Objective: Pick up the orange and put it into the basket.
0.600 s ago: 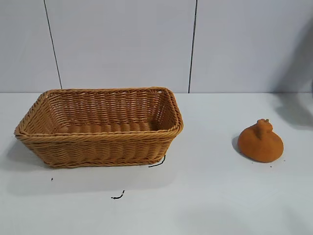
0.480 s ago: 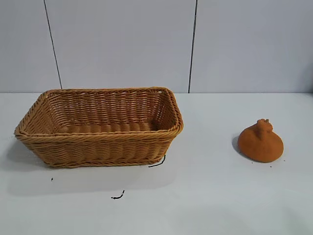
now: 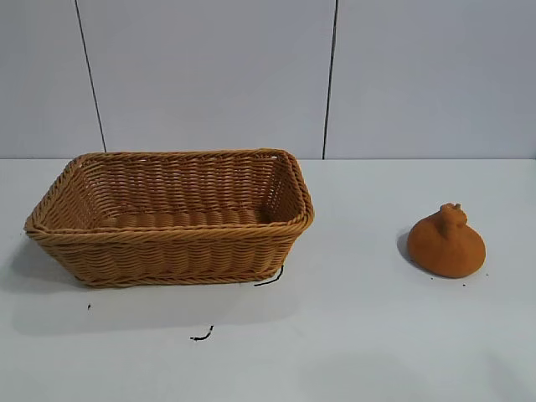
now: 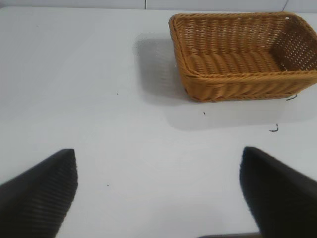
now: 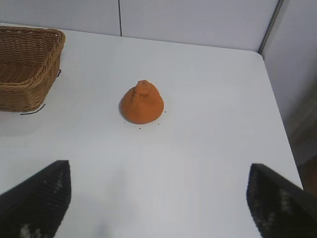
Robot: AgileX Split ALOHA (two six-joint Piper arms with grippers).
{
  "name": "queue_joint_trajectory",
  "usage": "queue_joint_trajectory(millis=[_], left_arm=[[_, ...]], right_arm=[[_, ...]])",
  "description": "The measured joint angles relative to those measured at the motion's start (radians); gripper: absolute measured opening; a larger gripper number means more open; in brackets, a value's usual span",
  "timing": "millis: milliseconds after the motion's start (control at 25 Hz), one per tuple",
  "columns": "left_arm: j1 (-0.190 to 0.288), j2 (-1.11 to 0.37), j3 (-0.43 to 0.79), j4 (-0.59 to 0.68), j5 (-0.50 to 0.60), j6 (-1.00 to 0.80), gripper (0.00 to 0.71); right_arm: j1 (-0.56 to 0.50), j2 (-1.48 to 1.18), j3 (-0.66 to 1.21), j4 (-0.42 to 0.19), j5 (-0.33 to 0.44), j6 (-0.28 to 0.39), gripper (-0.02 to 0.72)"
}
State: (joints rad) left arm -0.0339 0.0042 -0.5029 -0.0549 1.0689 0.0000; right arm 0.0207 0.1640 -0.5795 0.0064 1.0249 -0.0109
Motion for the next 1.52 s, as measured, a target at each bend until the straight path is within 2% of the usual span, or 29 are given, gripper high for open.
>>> queue_joint_trajectory(millis=[280, 520, 800, 920, 1080, 1320, 1520], left_arm=[[0.0, 0.0, 0.0, 0.0, 0.0, 0.0, 0.639], [0.0, 0.0, 0.0, 0.0, 0.0, 0.0, 0.639], [0.0, 0.0, 0.0, 0.0, 0.0, 0.0, 0.639], [0.0, 0.0, 0.0, 0.0, 0.0, 0.0, 0.639], [0.0, 0.0, 0.0, 0.0, 0.0, 0.0, 0.639], [0.0, 0.0, 0.0, 0.0, 0.0, 0.0, 0.639], [0.0, 0.0, 0.0, 0.0, 0.0, 0.0, 0.639]], right_arm=[[0.0, 0.464, -0.195, 0.004, -0.001, 0.022, 0.687], [0.0, 0.889, -0.433, 0.007, -0.002, 0.024, 0.687], [0.0, 1.34, -0.686, 0.058, -0.003, 0.024, 0.687], [0.013, 1.486, -0.759, 0.064, -0.007, 0.003, 0.687], [0.027, 1.642, -0.81, 0.064, -0.018, 0.019, 0.687], [0.027, 1.796, -0.816, 0.055, -0.106, 0.05, 0.687], [0.027, 1.893, -0.816, 0.078, -0.143, 0.011, 0.687]])
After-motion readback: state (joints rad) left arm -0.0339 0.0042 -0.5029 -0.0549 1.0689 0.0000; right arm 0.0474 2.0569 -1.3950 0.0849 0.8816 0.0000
